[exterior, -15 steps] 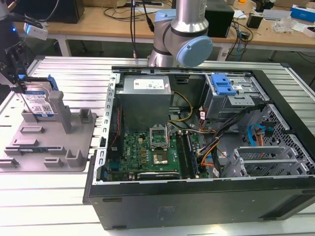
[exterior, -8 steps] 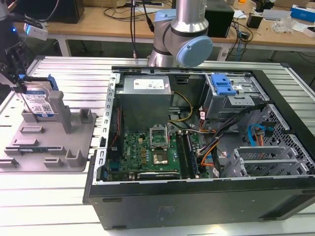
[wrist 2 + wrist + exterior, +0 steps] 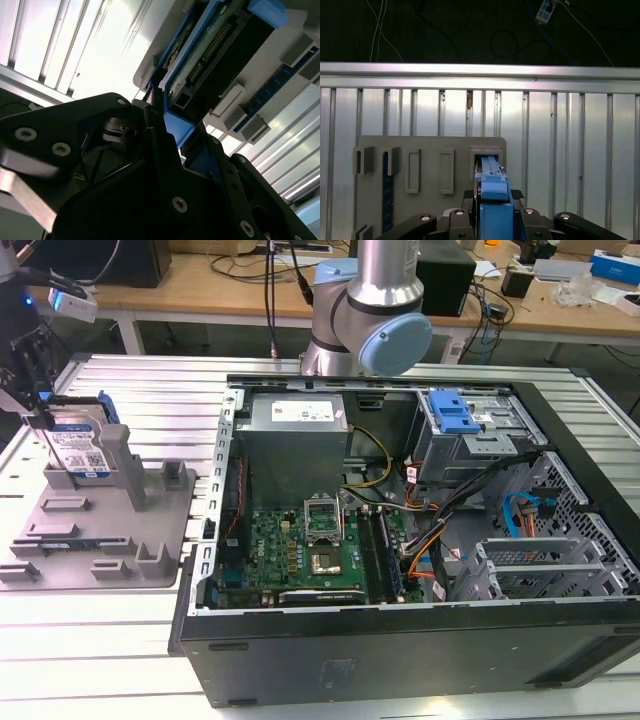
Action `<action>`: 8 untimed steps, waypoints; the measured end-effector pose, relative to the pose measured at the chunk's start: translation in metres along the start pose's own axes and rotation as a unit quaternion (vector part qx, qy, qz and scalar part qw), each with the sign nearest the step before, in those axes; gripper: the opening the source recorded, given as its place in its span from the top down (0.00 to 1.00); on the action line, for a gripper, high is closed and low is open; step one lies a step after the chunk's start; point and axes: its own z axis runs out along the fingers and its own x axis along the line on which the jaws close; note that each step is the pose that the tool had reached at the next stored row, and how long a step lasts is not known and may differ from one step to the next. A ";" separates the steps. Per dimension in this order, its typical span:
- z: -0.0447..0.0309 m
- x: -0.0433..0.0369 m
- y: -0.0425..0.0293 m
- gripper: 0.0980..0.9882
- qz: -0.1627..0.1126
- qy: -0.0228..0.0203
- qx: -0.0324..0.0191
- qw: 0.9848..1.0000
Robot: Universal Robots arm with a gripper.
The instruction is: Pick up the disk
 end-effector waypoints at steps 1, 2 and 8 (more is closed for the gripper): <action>0.0000 0.0000 0.0000 0.70 0.000 0.000 0.000 1.000; -0.0002 0.0001 0.0001 0.70 0.000 0.000 0.000 1.000; -0.0070 0.0015 0.0014 0.70 0.000 -0.006 0.001 1.000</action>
